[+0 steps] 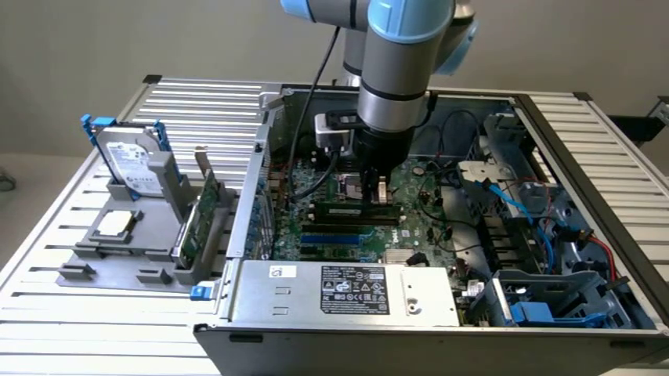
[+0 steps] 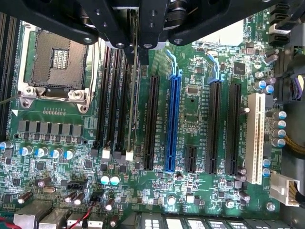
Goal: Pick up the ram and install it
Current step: 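Insert the ram into the slot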
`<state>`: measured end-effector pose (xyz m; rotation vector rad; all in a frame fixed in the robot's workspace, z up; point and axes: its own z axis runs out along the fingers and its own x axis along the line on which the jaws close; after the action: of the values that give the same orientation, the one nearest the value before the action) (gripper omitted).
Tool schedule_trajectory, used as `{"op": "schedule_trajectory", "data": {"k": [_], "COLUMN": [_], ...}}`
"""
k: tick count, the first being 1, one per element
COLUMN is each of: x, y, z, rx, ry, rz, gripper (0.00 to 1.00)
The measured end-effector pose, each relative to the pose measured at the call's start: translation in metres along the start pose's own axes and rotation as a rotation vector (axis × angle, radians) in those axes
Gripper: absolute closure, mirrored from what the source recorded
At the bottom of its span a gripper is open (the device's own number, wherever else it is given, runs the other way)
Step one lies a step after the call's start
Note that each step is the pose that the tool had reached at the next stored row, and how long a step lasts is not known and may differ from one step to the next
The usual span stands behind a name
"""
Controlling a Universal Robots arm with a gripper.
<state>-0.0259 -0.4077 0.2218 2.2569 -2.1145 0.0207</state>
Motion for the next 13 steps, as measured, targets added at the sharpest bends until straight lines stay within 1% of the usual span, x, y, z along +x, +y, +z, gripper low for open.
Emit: {"op": "schedule_trajectory", "data": {"k": [6, 13], "x": [-0.0011, -0.0016], "y": [-0.0001, -0.0002], "z": [0.0005, 0.0019], "rx": [0.0012, 0.0013], "ry": [0.0, 0.0], "rz": [0.0, 0.0], "gripper": [0.86, 0.86]}}
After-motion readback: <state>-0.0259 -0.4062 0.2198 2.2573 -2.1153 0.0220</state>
